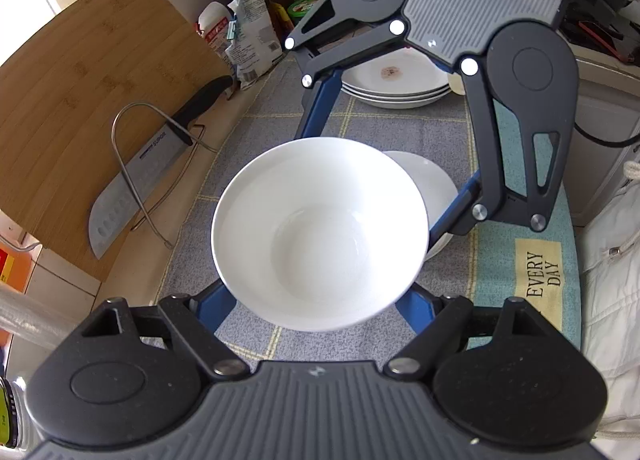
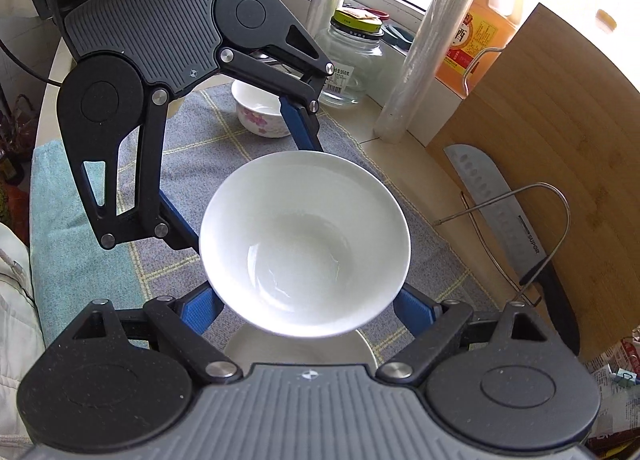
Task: Organize plates and bowls
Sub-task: 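Carry the bowl with both grippers over the other white bowl and lower it, then set the bowl inside the other bowl and open both grippers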
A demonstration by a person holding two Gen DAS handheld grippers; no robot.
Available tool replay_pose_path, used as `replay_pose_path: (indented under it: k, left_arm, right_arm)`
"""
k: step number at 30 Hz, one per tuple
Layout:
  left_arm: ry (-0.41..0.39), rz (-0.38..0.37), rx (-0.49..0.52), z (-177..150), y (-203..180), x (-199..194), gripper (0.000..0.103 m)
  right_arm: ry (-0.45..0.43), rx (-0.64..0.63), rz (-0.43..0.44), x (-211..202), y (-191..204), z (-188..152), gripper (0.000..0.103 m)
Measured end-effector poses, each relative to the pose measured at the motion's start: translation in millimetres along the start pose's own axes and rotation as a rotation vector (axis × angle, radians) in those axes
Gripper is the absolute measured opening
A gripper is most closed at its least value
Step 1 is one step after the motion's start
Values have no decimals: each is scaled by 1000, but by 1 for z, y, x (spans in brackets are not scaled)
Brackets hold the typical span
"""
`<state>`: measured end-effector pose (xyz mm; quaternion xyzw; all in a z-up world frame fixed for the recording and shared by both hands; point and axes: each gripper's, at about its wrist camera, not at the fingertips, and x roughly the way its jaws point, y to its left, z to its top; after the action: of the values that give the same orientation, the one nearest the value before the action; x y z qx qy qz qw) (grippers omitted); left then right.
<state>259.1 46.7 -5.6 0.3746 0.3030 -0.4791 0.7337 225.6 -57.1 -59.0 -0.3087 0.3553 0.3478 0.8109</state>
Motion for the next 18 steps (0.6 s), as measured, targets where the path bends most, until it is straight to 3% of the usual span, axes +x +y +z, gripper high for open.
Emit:
replay_pose_path:
  k: [18]
  left_arm:
    - [-3,-109,41,33,-23,30,85]
  right_arm:
    - [62,99,-38,-15,-1,-48,94]
